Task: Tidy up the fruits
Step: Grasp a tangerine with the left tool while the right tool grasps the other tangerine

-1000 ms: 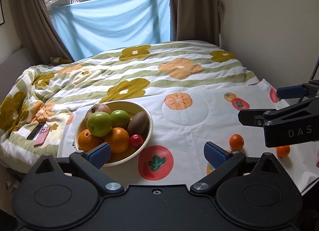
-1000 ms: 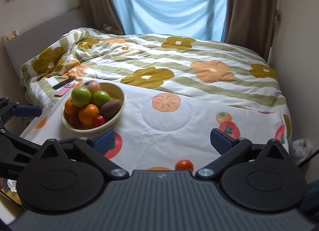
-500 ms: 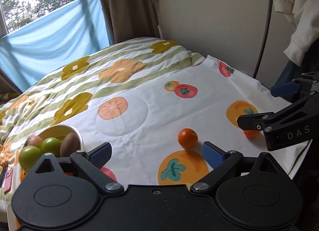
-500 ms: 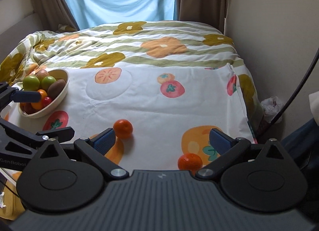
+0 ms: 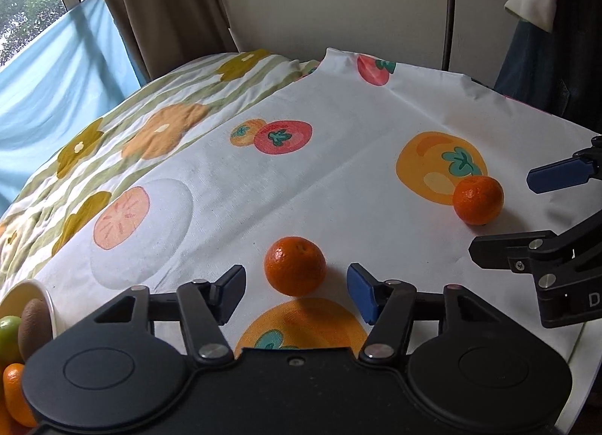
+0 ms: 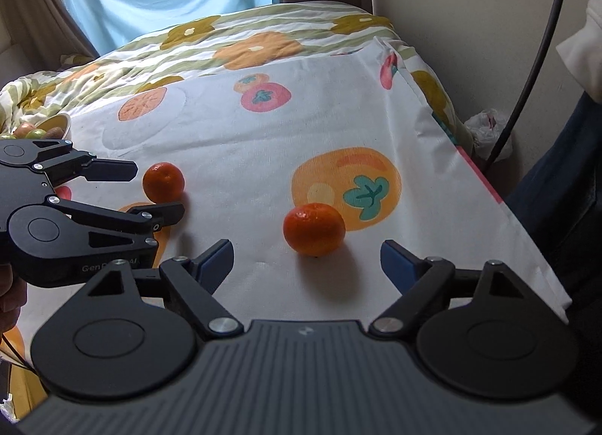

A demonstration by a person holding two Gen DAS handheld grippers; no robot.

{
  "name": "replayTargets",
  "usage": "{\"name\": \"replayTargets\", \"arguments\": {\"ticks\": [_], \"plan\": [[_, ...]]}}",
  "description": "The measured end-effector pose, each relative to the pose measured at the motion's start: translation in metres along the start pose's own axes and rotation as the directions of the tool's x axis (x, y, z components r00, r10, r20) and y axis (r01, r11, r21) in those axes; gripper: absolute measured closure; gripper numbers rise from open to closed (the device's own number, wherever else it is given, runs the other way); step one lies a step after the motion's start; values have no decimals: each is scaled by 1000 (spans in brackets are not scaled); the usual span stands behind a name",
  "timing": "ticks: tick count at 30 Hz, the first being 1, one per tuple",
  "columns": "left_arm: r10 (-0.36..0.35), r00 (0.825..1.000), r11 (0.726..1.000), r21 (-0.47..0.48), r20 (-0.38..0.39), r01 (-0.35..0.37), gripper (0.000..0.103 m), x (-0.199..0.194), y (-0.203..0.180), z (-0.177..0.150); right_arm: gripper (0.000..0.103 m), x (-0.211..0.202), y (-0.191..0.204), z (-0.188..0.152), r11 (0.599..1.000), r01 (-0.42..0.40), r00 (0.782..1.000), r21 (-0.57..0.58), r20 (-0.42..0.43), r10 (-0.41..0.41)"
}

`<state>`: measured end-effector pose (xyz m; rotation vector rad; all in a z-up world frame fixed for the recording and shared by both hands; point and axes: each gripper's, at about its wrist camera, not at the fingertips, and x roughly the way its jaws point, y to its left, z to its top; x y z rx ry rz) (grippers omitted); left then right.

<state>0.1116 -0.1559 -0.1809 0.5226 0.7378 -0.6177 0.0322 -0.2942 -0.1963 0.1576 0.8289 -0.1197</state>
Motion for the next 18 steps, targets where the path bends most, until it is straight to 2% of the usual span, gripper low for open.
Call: {"name": "replayTargets", "arguments": {"ticks": [4, 6, 7, 11, 14, 18], "plan": [[-11, 1000, 1000, 8, 0, 11, 47, 9, 0, 1, 3, 5, -1, -2, 1000, 17, 1000, 13, -6, -17], [-29, 1000, 1000, 3, 4, 29, 61, 10, 1, 3, 6, 7, -1, -2, 999, 30, 999, 12, -12, -30], [-21, 1000, 1000, 5, 8, 21, 63, 9, 2, 3, 8, 9, 0, -2, 999, 34, 999, 9, -16, -33], [-29, 1000, 1000, 0, 3, 29, 63, 8, 4, 2, 26, 13, 2, -1, 1000, 23, 1000, 6, -21, -23], [-22, 1000, 1000, 14, 0, 22, 63, 5, 1, 0, 29, 14, 4, 0, 1000, 20, 1000, 6, -15, -20], [-22, 1000, 1000, 6, -8, 22, 63, 2, 1, -5, 37, 20, 7, 2, 1000, 28, 1000, -11, -10, -28]]}}
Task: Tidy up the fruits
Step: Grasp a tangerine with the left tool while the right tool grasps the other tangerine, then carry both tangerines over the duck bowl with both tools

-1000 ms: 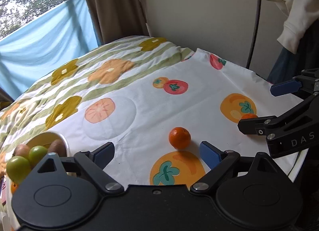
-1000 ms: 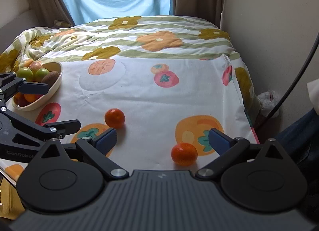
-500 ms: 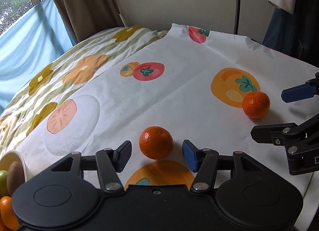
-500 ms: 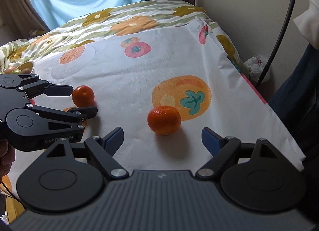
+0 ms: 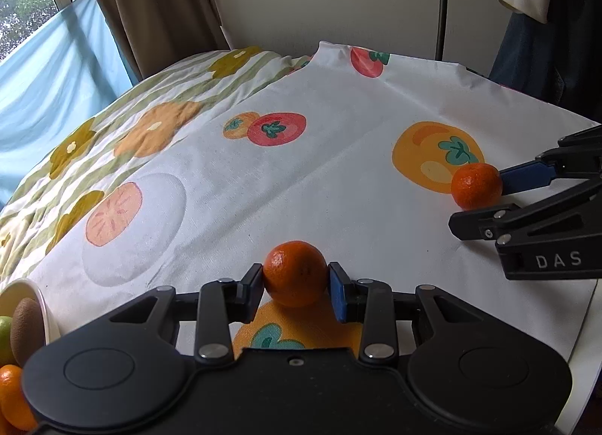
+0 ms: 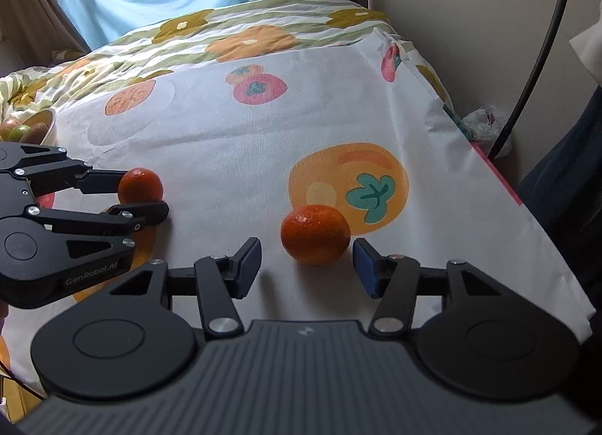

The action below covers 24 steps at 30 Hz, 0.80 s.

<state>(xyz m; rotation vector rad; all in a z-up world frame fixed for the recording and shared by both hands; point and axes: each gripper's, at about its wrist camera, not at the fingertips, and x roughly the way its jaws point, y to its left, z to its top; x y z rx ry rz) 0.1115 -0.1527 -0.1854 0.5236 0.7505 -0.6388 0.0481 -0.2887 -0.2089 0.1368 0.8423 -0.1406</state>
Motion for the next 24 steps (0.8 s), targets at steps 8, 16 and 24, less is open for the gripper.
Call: {"name": "replayTargets", "arguments": {"ticks": [8, 16, 24], "plan": [[25, 1000, 998, -55, 1, -24, 63, -12, -1, -10, 49, 4, -1, 6, 1000, 5, 1000, -2, 13, -5], [106, 994, 974, -204, 40, -95, 63, -52, 11, -16, 49, -14, 14, 25, 994, -77, 994, -71, 72, 82], [230, 973, 913, -354, 29, -206, 63, -100, 28, -19, 49, -42, 43, 48, 969, -171, 976, -179, 105, 191]]}}
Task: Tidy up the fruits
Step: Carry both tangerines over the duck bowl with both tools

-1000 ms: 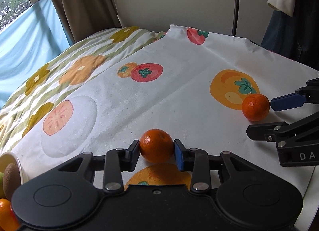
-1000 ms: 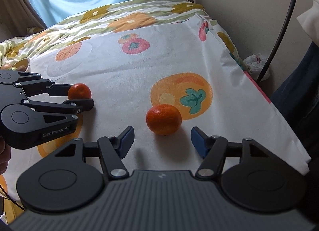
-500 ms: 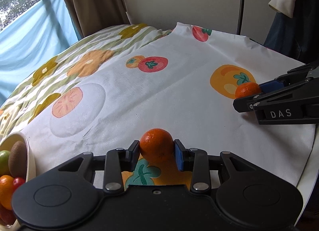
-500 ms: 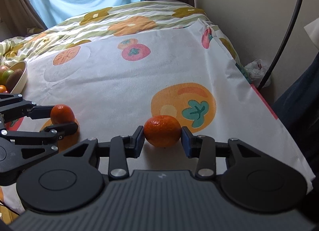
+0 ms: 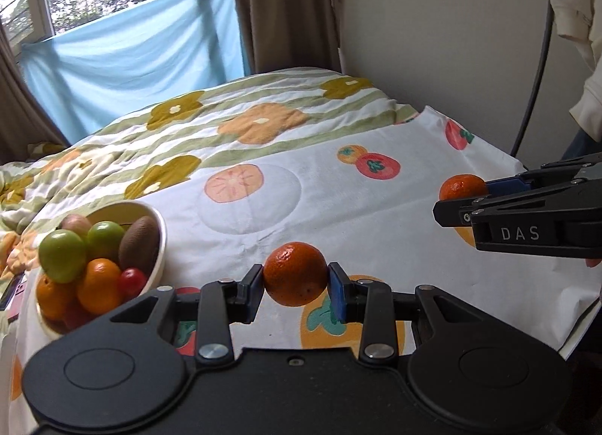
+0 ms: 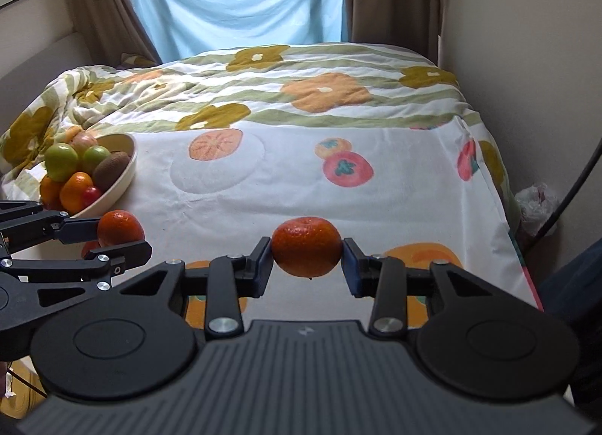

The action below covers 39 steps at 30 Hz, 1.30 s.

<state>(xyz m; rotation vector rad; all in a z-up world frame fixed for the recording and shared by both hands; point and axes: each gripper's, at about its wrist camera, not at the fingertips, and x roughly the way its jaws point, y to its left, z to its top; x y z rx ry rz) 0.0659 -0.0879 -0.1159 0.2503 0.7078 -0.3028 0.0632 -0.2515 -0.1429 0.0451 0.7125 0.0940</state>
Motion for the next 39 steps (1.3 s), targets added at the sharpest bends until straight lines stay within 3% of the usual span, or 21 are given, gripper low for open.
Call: {"name": "replayTargets", "arguments": {"ticks": [10, 16, 27, 39], "plan": [[172, 985, 977, -129, 3, -170, 63, -45, 51, 8, 49, -13, 59, 45, 977, -162, 986, -137, 17, 166], [233, 972, 957, -172, -17, -233, 63, -54, 91, 14, 49, -2, 99, 69, 951, -246, 969, -185, -13, 248], [277, 959, 933, -226, -50, -281, 63, -35, 172, 21, 49, 40, 165, 114, 929, -291, 956, -228, -19, 294], [237, 964, 934, -243, -123, -261, 63, 27, 253, 19, 49, 113, 221, 141, 934, -286, 958, -214, -65, 278]]}}
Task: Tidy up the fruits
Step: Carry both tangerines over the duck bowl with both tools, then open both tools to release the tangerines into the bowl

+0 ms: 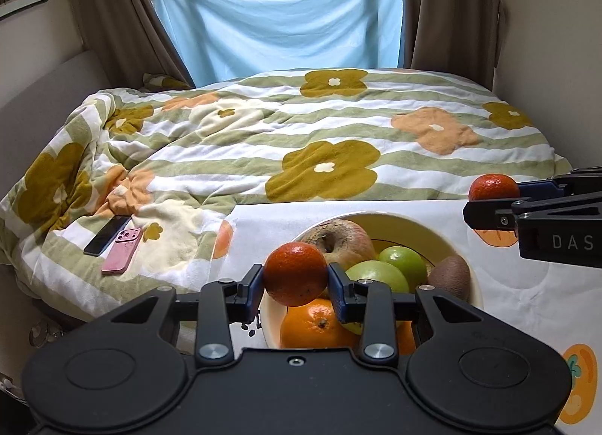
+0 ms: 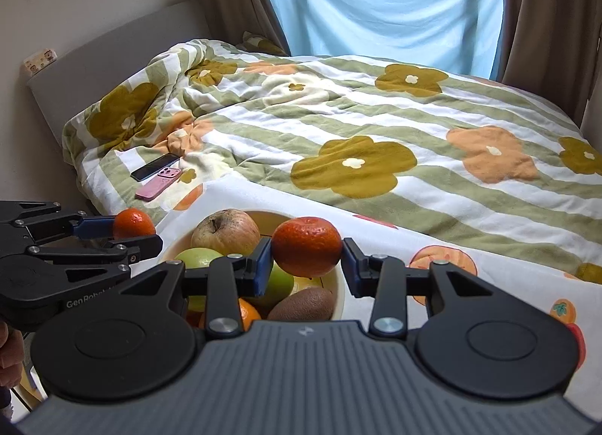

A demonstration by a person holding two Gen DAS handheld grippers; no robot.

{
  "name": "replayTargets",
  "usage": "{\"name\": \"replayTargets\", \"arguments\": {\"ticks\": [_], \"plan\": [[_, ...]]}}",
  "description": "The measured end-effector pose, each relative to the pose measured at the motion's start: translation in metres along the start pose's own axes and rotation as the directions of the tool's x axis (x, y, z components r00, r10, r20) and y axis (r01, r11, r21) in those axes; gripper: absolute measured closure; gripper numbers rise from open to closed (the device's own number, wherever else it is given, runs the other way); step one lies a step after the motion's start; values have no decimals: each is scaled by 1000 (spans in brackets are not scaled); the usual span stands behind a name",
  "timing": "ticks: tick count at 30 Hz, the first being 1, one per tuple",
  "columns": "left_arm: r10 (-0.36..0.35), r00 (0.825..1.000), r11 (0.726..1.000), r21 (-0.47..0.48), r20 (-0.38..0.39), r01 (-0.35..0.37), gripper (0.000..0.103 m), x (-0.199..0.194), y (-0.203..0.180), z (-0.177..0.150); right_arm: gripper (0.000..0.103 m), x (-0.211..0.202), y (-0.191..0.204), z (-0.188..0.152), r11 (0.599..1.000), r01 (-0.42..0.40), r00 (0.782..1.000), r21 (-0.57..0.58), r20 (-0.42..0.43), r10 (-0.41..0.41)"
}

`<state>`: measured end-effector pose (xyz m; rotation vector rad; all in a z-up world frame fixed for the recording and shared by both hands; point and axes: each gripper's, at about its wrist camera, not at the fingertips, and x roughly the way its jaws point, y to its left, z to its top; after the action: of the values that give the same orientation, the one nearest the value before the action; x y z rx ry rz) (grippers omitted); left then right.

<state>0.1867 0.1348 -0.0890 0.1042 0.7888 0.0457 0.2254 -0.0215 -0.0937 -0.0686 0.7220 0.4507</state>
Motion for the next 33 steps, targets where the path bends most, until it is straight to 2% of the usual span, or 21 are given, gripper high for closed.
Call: {"name": "replayTargets", "arguments": {"ticks": [7, 13, 14, 15, 16, 17, 18, 21, 29, 33], "plan": [[-24, 998, 1000, 6, -57, 24, 63, 35, 14, -1, 49, 32, 6, 5, 1000, 11, 1000, 13, -27, -11], [-48, 995, 999, 8, -92, 49, 62, 48, 17, -2, 49, 47, 5, 6, 999, 27, 999, 34, -37, -26], [-51, 995, 999, 7, -91, 51, 57, 48, 18, -2, 49, 49, 5, 6, 999, 30, 999, 38, -38, -29], [-55, 995, 998, 5, -83, 56, 43, 46, 19, -3, 49, 50, 5, 6, 999, 31, 999, 40, -40, -30], [-42, 997, 999, 5, -71, 43, 36, 44, 20, -2, 49, 51, 5, 7, 999, 32, 999, 41, -41, -31], [-29, 998, 1000, 7, -61, 30, 23, 42, 20, -2, 49, 53, 5, 7, 999, 33, 999, 40, -44, -31], [-31, 998, 999, 7, -51, 31, 15, 40, 22, -2, 49, 54, 6, 8, 999, 33, 998, 39, -46, -32], [-56, 998, 998, -19, -41, 55, 14, 34, 30, -1, 49, 57, 7, 9, 999, 34, 998, 33, -54, -32], [-47, 998, 997, -56, -42, 44, 14, 26, 39, -2, 49, 70, 8, 14, 999, 25, 997, 24, -77, -23], [-40, 998, 998, -42, -39, 39, 14, 24, 38, -3, 49, 81, 7, 11, 999, 15, 995, 50, -94, -10]]}}
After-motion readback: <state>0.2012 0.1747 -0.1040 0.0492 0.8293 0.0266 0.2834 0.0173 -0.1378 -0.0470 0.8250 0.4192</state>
